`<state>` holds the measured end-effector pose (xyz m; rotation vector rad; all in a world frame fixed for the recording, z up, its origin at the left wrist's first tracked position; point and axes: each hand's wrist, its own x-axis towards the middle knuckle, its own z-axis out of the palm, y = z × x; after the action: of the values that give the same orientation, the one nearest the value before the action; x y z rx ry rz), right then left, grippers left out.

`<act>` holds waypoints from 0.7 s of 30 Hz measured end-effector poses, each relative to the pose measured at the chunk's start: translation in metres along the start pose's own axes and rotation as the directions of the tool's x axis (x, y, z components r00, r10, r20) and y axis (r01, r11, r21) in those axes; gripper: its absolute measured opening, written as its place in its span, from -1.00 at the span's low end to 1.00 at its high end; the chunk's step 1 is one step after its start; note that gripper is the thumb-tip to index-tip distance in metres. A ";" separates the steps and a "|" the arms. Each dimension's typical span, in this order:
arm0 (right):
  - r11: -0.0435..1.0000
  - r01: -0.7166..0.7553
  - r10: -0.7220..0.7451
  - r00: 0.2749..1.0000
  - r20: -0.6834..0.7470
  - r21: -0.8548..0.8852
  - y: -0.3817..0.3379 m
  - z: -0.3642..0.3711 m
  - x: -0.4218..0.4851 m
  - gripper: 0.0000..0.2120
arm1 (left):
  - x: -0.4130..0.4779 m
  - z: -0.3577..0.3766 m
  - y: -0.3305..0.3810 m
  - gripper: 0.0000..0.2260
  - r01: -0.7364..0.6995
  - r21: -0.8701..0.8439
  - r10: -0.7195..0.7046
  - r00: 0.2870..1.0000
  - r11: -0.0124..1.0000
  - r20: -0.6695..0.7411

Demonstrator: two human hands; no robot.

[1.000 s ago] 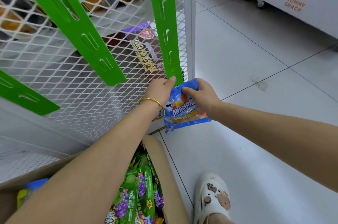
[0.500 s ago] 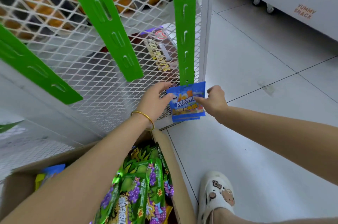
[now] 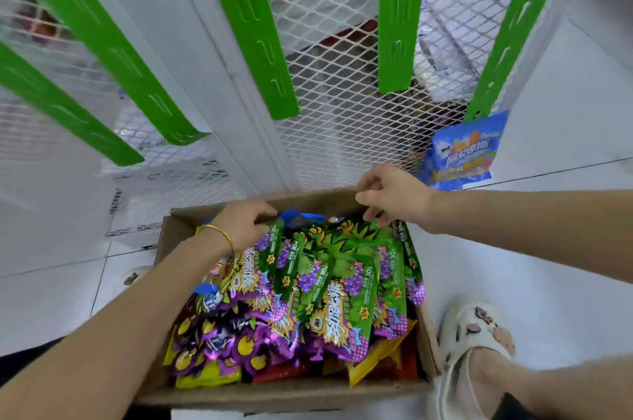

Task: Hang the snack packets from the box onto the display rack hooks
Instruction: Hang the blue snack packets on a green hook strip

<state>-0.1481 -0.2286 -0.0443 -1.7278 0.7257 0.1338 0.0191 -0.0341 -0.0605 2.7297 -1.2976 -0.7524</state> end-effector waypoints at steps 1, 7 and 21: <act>1.000 -0.001 0.001 1.000 0.017 -0.015 -0.003 0.005 0.002 -0.90 | -0.002 0.005 -0.010 -0.58 0.002 0.039 -0.005 0.997 0.999 0.077; 0.988 0.010 0.008 0.993 0.116 -0.153 -0.017 0.019 0.010 -0.91 | -0.003 0.017 -0.045 -0.51 0.071 0.046 -0.075 0.992 0.996 0.105; 0.996 -0.020 0.024 0.998 0.052 -0.082 -0.005 0.084 0.010 -0.84 | -0.033 0.050 -0.078 -0.73 0.353 -0.071 -0.359 0.926 0.933 -0.120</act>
<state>-0.1136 -0.1551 -0.0700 -1.7875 0.7085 0.2266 0.0366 0.0502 -0.1084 2.9538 -0.7550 -0.5956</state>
